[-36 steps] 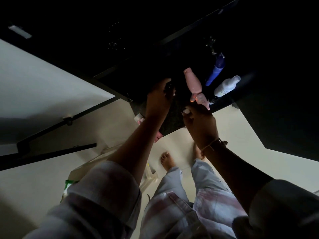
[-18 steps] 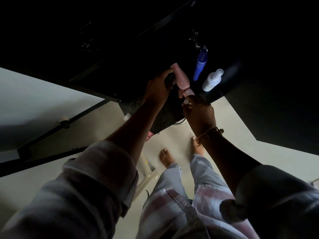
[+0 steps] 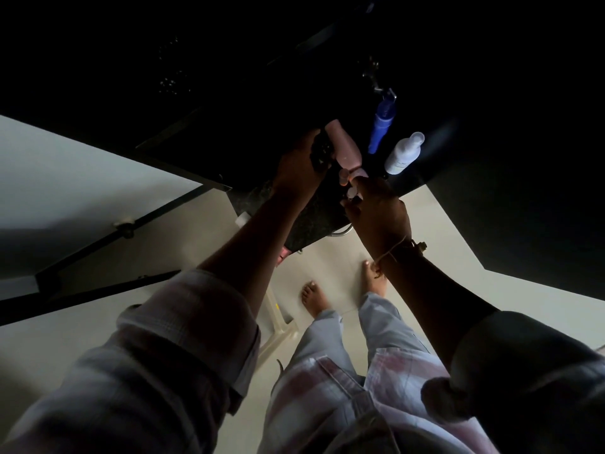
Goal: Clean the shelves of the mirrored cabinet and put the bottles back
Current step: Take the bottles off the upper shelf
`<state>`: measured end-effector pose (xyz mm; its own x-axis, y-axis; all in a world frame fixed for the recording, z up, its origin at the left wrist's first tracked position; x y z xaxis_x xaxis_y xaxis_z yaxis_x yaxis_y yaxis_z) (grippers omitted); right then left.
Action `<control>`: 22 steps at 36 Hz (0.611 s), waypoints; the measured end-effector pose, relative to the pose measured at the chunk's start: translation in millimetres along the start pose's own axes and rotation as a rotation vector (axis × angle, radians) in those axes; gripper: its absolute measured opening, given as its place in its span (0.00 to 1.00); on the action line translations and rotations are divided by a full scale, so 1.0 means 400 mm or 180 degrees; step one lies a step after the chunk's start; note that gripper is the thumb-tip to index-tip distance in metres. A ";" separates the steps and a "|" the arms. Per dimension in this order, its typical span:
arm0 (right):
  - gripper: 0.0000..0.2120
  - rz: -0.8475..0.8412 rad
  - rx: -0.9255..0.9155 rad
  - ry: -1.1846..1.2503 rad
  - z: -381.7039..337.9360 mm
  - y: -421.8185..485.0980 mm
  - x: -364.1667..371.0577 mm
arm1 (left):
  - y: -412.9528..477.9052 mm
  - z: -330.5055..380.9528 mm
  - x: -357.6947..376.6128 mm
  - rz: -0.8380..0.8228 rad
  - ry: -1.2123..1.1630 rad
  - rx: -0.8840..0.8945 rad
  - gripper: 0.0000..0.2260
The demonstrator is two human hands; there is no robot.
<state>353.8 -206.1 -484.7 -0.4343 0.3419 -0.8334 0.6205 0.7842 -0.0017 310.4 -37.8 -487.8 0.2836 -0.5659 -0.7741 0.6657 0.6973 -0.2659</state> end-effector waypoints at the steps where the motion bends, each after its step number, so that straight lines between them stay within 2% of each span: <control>1: 0.21 0.0008 0.0019 -0.0006 -0.002 -0.003 -0.002 | -0.005 -0.006 -0.001 0.0034 -0.0022 -0.0033 0.29; 4: 0.20 0.0175 0.0062 -0.0059 -0.016 -0.018 -0.018 | -0.047 -0.017 -0.022 0.0332 -0.0163 -0.0120 0.25; 7: 0.15 0.0448 -0.0065 -0.0029 -0.037 -0.044 -0.034 | -0.126 -0.060 -0.046 0.0788 -0.0496 -0.0495 0.17; 10: 0.11 0.0574 -0.0485 0.0061 -0.067 -0.077 -0.030 | -0.216 -0.130 -0.056 0.1308 -0.0813 -0.1199 0.16; 13: 0.10 0.0266 -0.0686 0.0181 -0.095 -0.101 0.003 | -0.295 -0.188 -0.045 0.1502 -0.0972 -0.1964 0.16; 15: 0.09 0.0006 -0.0588 0.0252 -0.103 -0.108 0.038 | -0.330 -0.218 -0.031 0.1530 -0.1091 -0.2352 0.15; 18: 0.07 -0.0280 -0.0403 0.0476 -0.106 -0.111 0.085 | -0.348 -0.252 -0.014 0.1285 -0.1112 -0.2889 0.19; 22: 0.05 -0.0640 -0.0210 0.0602 -0.107 -0.106 0.122 | -0.337 -0.293 0.000 0.0922 -0.0648 -0.3018 0.20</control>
<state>278.4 -200.3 -501.7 -0.6624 0.2617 -0.7019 0.4684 0.8759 -0.1155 139.8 -80.1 -519.4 0.5185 -0.3220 -0.7921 -0.2451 0.8316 -0.4985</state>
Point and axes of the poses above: each hand's wrist, its own y-axis towards the middle knuckle, its own x-axis out of the palm, z = x × y, the point moved 3 cm from there along y, towards the middle knuckle, and after that the axes turned 12 degrees about -x, right-handed, at the moved point
